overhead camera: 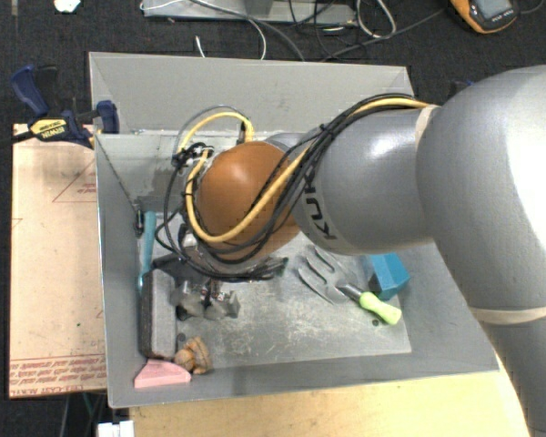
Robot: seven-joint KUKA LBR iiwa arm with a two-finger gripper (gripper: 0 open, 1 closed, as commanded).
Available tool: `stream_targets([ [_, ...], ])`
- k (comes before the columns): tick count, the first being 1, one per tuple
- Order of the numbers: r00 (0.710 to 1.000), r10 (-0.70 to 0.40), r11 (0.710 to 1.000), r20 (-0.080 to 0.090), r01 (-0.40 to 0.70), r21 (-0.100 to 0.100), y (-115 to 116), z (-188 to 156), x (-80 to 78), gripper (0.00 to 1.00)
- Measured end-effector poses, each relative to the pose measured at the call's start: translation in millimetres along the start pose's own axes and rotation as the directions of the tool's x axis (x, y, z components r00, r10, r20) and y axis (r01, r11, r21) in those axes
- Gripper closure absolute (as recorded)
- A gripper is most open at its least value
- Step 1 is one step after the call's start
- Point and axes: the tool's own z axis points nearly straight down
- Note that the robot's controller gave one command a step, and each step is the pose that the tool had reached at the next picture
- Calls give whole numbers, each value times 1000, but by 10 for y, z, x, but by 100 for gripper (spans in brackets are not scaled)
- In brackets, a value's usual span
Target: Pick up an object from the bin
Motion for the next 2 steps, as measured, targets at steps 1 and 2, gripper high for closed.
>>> stream_targets([
  [1, 1000, -29, 1000, -4, 29, -5, 33, -32, -1, 100],
  [2, 1000, -25, 1000, -8, 25, -12, 50, -276, 10, 100],
])
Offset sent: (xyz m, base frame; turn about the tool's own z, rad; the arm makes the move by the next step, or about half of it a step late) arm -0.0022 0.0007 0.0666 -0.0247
